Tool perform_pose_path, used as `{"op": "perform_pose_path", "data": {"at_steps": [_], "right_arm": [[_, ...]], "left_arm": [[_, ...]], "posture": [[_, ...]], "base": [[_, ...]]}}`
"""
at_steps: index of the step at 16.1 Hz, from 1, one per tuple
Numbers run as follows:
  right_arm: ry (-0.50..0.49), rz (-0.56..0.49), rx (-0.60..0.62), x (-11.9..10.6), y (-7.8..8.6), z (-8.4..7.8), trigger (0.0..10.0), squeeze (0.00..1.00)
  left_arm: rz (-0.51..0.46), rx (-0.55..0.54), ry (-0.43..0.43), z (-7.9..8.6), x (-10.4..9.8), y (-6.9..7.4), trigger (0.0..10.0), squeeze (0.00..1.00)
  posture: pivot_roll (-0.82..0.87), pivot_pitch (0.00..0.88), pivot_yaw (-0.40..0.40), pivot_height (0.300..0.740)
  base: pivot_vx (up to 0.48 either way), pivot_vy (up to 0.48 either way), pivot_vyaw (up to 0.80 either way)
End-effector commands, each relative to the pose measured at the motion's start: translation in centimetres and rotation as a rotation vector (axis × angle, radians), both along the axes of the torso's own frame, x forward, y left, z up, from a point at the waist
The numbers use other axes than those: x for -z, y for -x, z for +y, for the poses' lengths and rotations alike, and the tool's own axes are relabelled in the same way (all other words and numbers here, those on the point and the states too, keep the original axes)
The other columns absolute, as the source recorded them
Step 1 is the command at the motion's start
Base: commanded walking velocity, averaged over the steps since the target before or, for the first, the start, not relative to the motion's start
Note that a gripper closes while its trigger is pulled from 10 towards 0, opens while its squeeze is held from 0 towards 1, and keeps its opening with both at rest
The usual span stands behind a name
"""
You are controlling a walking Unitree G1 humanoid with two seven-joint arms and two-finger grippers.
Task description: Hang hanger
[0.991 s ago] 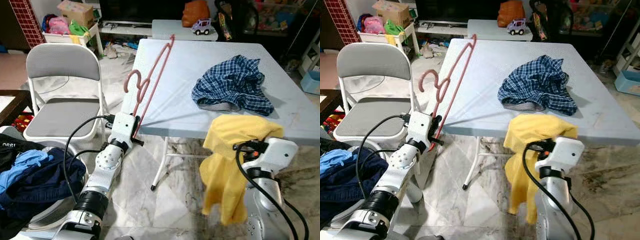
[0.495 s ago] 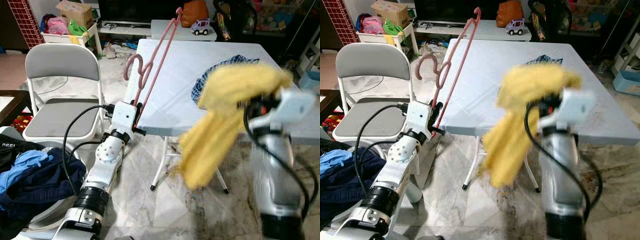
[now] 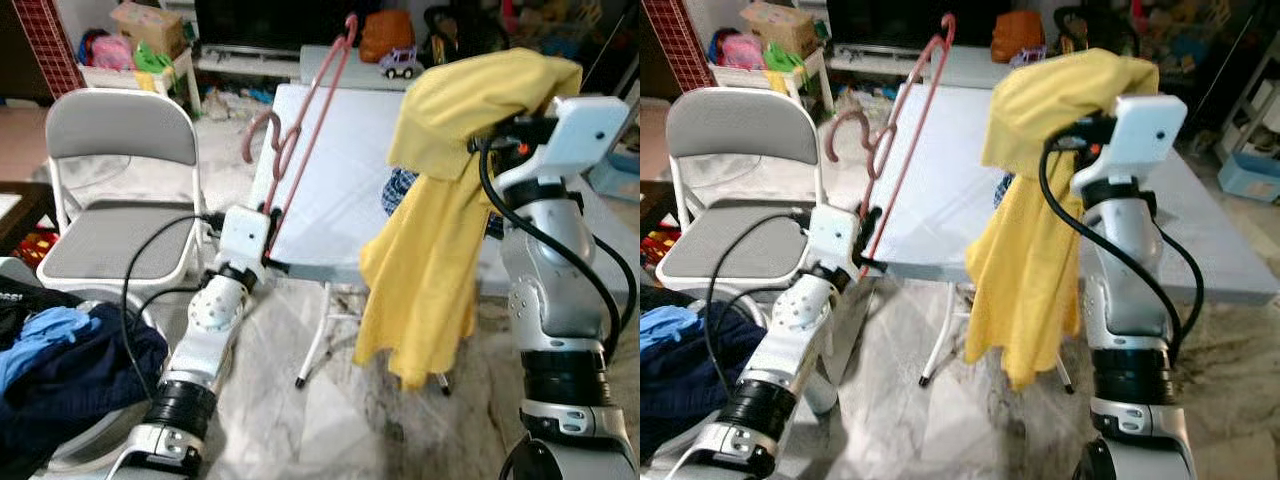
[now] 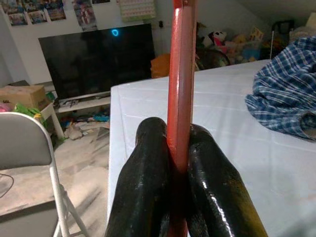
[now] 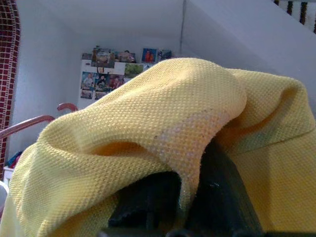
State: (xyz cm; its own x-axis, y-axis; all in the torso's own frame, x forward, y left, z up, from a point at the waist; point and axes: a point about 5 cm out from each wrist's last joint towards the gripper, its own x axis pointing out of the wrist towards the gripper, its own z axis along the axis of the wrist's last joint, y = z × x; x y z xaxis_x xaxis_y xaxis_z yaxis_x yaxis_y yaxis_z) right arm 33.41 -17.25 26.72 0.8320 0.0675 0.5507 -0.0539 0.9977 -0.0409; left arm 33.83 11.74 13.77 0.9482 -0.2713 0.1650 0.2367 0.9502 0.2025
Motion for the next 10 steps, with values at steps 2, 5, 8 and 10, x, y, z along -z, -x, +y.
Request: {"op": "perform_pose_path", "data": {"at_steps": [2, 5, 8, 10], "right_arm": [[-0.007, -0.021, -0.007, -0.3, -0.1, 0.2, 10.0, 0.0], [-0.01, -0.019, -0.001, 0.0, 0.0, 0.2, 10.0, 0.0], [0.002, -0.065, 0.011, -1.6, -0.3, -0.3, 10.0, 0.0], [0.01, -0.08, 0.004, -2.3, -0.6, -0.3, 10.0, 0.0]], "left_arm": [[-0.008, 0.002, 0.001, 0.0, -0.3, 0.2, 10.0, 0.0], [-0.003, 0.014, -0.005, -0.2, -0.2, 0.3, 10.0, 0.0], [0.004, 0.022, -0.006, -0.4, -0.2, 0.3, 10.0, 0.0], [0.003, 0.023, -0.005, -0.5, -0.3, 0.3, 10.0, 0.0]], "posture": [[0.11, 0.009, -0.097, 0.74], [0.11, 0.012, -0.09, 0.74], [0.1, 0.011, -0.09, 0.74], [0.11, 0.012, -0.094, 0.74]], "base": [[0.332, 0.0, 0.0], [0.336, 0.0, 0.0], [0.336, 0.0, 0.0], [0.332, 0.0, 0.0]]}}
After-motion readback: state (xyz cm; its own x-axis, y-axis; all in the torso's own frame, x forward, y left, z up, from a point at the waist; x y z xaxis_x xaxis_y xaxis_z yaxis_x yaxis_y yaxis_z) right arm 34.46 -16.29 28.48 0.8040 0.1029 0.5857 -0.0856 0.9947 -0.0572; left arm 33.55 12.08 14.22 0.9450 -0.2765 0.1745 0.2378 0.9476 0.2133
